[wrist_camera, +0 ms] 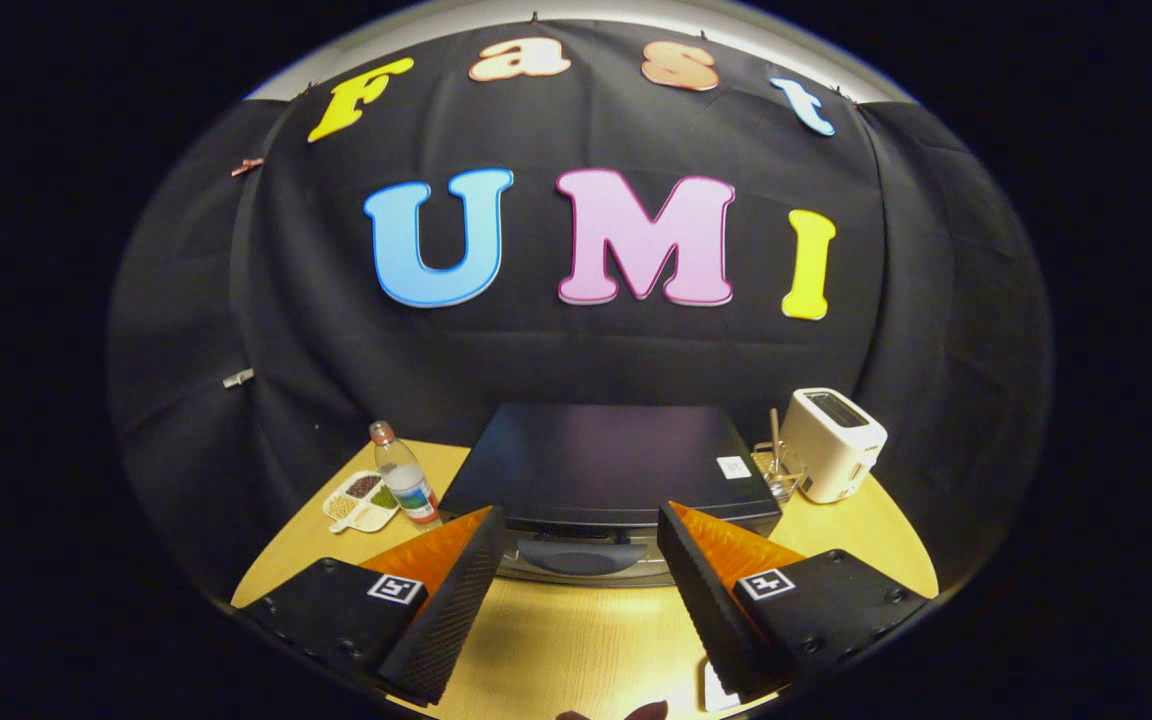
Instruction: Open the toaster oven, put the food inside, and close the toaster oven door.
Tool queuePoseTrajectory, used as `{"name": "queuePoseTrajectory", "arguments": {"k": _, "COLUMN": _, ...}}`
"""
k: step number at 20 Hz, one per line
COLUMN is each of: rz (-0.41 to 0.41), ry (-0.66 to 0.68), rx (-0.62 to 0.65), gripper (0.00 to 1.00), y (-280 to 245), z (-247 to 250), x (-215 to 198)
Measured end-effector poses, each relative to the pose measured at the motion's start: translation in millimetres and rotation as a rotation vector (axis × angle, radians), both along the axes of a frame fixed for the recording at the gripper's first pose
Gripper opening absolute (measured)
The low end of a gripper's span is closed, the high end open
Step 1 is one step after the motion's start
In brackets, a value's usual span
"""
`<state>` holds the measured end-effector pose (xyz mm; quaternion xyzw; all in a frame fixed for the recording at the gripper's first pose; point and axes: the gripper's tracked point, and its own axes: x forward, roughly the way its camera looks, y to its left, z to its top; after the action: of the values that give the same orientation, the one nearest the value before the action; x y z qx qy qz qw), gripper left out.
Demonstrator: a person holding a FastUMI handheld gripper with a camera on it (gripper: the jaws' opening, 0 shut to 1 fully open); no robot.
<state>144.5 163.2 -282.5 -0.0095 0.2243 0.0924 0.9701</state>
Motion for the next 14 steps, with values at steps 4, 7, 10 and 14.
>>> {"name": "queuePoseTrajectory", "arguments": {"k": 4, "rz": -0.031, "ry": 0.108, "rx": 0.005, "gripper": 0.98, "y": 3.5, "z": -60.1, "x": 25.6}}
{"name": "queuePoseTrajectory", "arguments": {"k": 7, "rz": -0.054, "ry": 0.127, "rx": 0.006, "gripper": 0.98, "y": 4.8, "z": -76.0, "x": 40.0}}
{"name": "queuePoseTrajectory", "arguments": {"k": 10, "rz": -0.092, "ry": 0.129, "rx": 0.012, "gripper": 0.99, "y": 6.0, "z": -81.4, "x": 53.3}}
{"name": "queuePoseTrajectory", "arguments": {"k": 14, "rz": -0.07, "ry": 0.112, "rx": -0.053, "gripper": 0.99, "y": 9.1, "z": -84.6, "x": 49.2}}
